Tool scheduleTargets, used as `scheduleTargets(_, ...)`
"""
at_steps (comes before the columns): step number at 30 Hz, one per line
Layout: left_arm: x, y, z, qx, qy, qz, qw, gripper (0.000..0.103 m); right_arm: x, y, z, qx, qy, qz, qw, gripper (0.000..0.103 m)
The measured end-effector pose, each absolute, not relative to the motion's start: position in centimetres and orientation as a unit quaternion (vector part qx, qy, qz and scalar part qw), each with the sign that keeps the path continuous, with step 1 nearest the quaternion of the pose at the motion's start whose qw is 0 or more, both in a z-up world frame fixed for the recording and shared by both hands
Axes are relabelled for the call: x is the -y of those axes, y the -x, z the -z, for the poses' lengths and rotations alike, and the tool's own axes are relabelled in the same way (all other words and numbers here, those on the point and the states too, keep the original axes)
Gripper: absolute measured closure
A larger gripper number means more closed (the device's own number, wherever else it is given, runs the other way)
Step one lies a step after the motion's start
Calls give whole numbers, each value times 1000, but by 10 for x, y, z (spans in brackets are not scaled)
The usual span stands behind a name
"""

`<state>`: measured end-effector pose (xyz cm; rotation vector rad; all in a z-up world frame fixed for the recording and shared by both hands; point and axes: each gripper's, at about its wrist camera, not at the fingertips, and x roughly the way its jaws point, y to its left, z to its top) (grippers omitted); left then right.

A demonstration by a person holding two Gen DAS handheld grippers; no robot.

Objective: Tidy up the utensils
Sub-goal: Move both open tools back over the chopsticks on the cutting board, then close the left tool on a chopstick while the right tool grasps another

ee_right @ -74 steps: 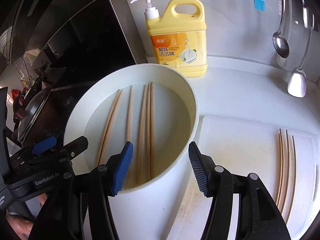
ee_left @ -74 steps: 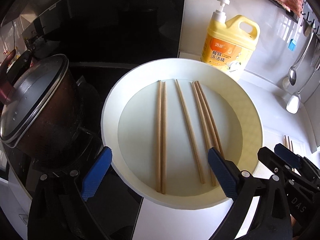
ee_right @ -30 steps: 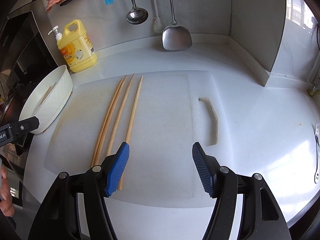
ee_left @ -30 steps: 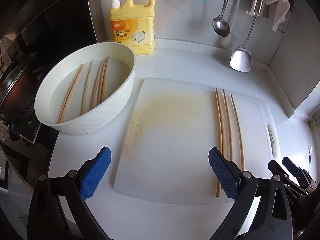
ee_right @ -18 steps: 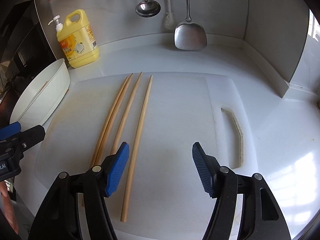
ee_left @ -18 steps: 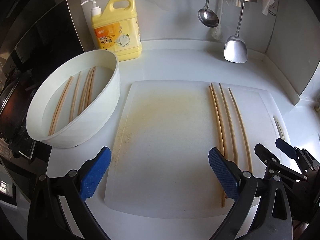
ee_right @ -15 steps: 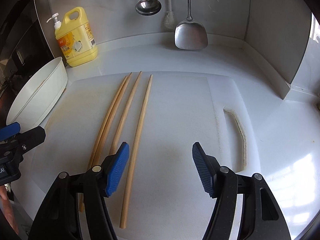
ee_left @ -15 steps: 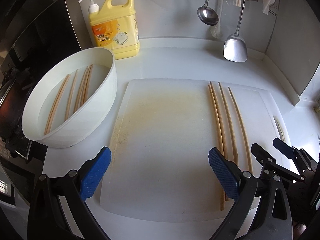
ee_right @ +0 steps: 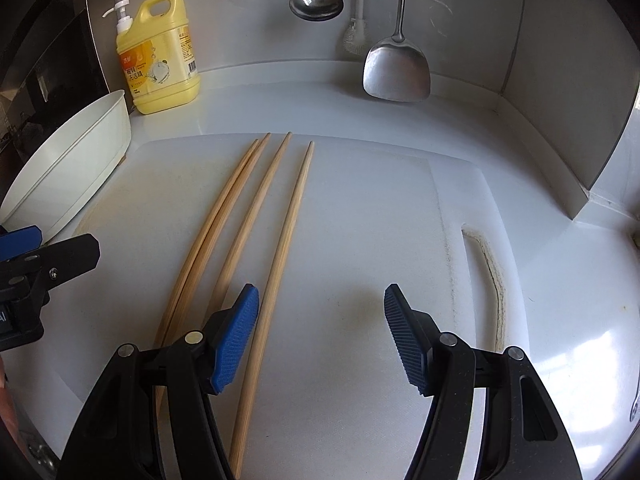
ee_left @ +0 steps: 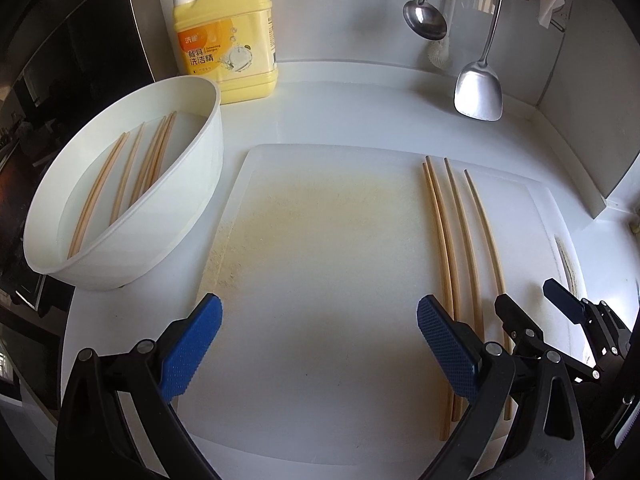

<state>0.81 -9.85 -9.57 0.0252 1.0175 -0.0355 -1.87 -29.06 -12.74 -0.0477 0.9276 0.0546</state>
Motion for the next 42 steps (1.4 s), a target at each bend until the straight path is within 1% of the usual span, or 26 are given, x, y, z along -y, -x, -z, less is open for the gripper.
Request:
scheduleTargets(14, 126, -26, 119, -492, -21, 33, 870, 7, 327, 19, 127, -443, 8, -9, 896, 41)
scheduleTargets(29, 145, -34, 136, -500, -16, 57, 864, 5, 330, 21, 127, -441, 10, -17, 898, 41)
scheduleTargets(31, 148, -34, 137, -497, -33, 52, 866, 6, 329, 21, 128, -440, 10, -16, 898, 41)
scheduleTargets(42, 123, -38, 138, -493, -5, 15, 870, 6, 320, 10, 128, -441, 21, -23, 897, 41)
